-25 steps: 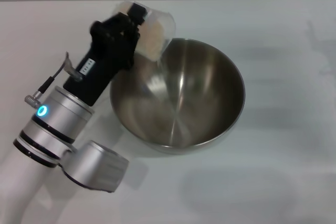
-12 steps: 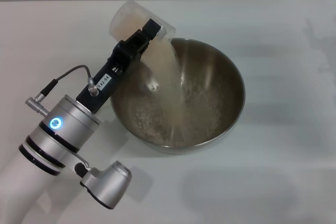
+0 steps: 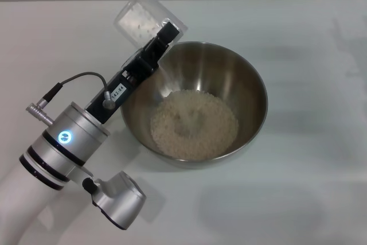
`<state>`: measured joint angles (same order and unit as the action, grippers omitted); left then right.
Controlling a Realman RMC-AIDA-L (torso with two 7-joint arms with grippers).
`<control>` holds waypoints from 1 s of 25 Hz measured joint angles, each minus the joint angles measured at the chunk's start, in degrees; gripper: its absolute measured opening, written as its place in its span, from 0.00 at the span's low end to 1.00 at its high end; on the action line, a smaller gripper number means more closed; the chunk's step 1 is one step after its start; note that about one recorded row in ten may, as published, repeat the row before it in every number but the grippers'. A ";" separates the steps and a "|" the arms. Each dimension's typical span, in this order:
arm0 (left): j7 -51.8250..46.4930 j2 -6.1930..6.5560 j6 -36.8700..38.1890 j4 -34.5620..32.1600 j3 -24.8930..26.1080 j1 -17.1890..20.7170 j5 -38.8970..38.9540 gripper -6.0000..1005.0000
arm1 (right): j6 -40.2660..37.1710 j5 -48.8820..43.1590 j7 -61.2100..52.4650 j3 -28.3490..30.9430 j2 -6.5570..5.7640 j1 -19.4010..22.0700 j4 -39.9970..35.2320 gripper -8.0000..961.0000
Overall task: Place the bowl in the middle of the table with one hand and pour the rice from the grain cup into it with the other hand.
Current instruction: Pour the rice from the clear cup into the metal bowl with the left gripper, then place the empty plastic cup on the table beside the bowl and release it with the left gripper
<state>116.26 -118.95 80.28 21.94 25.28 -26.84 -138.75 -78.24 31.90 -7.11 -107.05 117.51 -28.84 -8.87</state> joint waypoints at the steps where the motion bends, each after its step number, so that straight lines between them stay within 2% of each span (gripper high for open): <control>1: 0.67 0.04 0.00 -0.16 0.08 0.04 -0.41 0.03 | 0.01 0.00 0.00 0.02 0.00 0.00 0.00 0.78; 7: 5.32 0.20 0.11 -1.03 -0.07 0.29 -1.21 0.03 | 0.02 0.00 0.00 0.31 0.00 0.03 0.00 0.78; 14: 3.85 0.08 -0.37 -1.71 -1.02 1.14 -1.17 0.03 | 0.02 0.00 0.00 0.32 0.03 0.23 -0.18 0.78; 17: 2.84 0.38 -0.21 -1.52 1.01 1.59 -0.93 0.03 | -0.05 0.00 0.00 0.32 0.05 0.35 -0.09 0.78; 21: 2.13 0.07 -1.21 -1.59 -1.69 2.27 -1.24 0.03 | -0.17 0.00 0.00 0.29 0.07 0.37 -0.21 0.78; 25: 1.99 0.20 -0.94 -0.47 1.07 2.62 -1.82 0.03 | -0.39 0.01 0.00 0.20 0.08 0.36 -0.16 0.78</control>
<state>118.24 -118.75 79.34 21.46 26.35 -24.21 -140.57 -78.63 31.91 -7.11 -106.85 117.60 -28.48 -9.03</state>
